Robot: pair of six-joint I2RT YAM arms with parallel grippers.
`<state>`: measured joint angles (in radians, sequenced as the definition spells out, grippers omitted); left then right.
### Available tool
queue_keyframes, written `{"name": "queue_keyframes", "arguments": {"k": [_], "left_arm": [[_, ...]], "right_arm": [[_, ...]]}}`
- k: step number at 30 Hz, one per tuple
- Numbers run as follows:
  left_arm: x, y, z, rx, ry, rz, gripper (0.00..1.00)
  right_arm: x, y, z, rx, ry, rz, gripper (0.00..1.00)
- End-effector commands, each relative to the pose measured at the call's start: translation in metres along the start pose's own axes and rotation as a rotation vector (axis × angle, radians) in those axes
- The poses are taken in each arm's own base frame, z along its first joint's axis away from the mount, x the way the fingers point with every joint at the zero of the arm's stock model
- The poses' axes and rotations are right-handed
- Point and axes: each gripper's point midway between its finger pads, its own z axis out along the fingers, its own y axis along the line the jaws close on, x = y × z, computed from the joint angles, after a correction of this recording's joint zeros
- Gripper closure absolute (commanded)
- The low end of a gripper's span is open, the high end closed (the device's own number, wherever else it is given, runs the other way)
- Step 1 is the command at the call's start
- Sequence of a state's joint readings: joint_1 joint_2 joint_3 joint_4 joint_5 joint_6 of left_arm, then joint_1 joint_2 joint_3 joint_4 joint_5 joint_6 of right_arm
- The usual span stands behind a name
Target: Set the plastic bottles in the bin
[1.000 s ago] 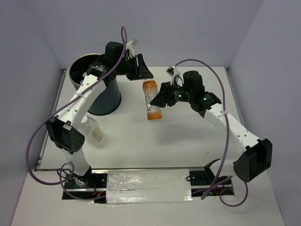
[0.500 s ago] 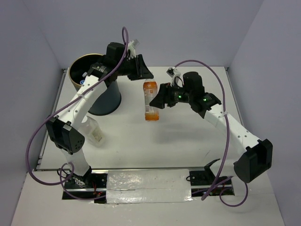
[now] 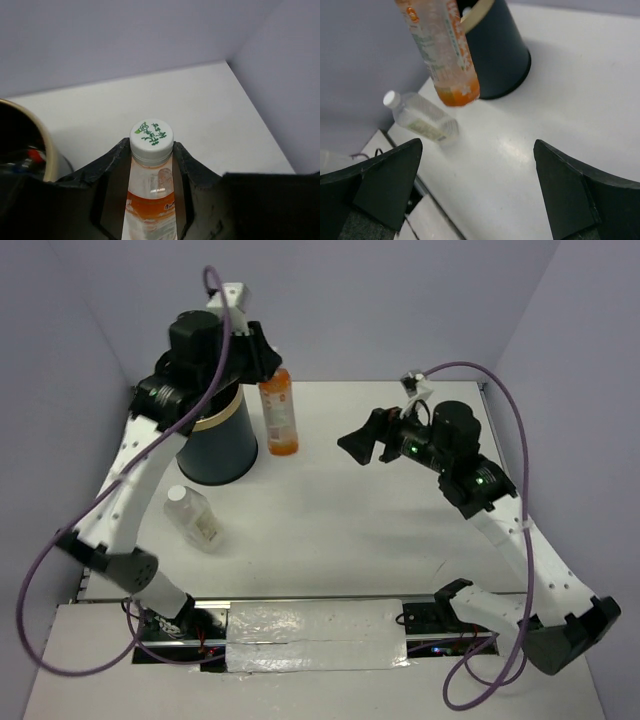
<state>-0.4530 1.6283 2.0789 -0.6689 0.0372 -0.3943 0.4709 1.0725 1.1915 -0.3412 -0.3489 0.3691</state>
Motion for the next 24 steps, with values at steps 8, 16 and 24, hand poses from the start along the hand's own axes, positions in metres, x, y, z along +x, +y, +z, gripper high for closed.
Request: {"name": "queue_keyframes", "arguments": {"k": [8, 16, 24], "left_arm": [[-0.172, 0.058, -0.152, -0.406, -0.842, 0.272, 1.0], [-0.155, 0.131, -0.094, -0.586, -0.811, 0.302, 1.0], [-0.098, 0.179, -0.028, -0.636, -0.686, 0.262, 1.0]], "right_arm": [[-0.02, 0.001, -0.001, -0.025, -0.13, 0.043, 0.0], [0.004, -0.002, 0.014, -0.072, -0.077, 0.104, 0.0], [0.03, -0.019, 0.028, -0.04, -0.011, 0.14, 0.0]]}}
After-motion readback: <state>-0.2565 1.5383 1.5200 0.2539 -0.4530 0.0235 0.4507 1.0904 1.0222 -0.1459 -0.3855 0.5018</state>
